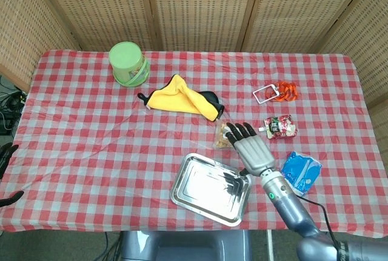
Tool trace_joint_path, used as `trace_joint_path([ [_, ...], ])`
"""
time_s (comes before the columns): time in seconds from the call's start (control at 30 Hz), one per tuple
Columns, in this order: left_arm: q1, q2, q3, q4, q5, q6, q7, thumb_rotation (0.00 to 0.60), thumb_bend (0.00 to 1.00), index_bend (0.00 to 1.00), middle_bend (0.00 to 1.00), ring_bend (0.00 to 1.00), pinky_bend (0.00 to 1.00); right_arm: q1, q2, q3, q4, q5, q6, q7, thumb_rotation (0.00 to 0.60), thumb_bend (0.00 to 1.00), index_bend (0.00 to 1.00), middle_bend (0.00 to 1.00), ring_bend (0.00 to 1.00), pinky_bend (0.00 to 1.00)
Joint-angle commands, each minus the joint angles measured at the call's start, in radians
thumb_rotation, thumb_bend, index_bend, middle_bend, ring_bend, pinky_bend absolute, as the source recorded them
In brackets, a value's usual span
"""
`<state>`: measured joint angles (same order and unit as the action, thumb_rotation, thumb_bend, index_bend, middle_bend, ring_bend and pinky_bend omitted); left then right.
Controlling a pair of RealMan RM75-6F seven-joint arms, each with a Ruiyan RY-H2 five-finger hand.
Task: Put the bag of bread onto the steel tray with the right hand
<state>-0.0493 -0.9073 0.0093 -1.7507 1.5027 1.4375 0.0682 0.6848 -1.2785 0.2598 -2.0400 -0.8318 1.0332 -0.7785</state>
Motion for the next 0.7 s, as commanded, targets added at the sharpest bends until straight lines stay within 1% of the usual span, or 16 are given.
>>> trace_joint_path([
  [0.03,-0.002,0.001,-0.001,0.002,-0.004,-0.004,-0.003,0.6,0.14,0.0,0.0,0.0,0.0,0.104,-0.079,0.029,0.073,0.13,-0.004,-0.079,0.6,0.05,0.14,0.01,0.0,0.02],
  [0.17,-0.006,0.001,-0.004,0.006,-0.014,-0.01,-0.01,0.6,0.14,0.0,0.0,0.0,0.0,0.157,-0.101,0.036,0.124,0.206,-0.006,-0.084,0.6,0.06,0.16,0.02,0.0,0.04],
  [0.33,-0.013,0.0,-0.004,0.013,-0.026,-0.028,-0.012,0.6,0.14,0.0,0.0,0.0,0.0,0.193,-0.12,0.032,0.19,0.26,-0.028,-0.062,0.6,0.06,0.17,0.03,0.0,0.05],
  [0.57,-0.025,-0.005,-0.006,0.021,-0.043,-0.053,-0.005,0.6,0.14,0.0,0.0,0.0,0.0,0.244,-0.174,0.006,0.337,0.323,-0.092,-0.014,0.6,0.07,0.18,0.03,0.0,0.06],
  [0.7,-0.025,-0.006,-0.006,0.022,-0.044,-0.052,-0.002,0.6,0.14,0.0,0.0,0.0,0.0,0.261,-0.192,-0.011,0.394,0.355,-0.116,0.009,0.6,0.06,0.18,0.03,0.0,0.06],
])
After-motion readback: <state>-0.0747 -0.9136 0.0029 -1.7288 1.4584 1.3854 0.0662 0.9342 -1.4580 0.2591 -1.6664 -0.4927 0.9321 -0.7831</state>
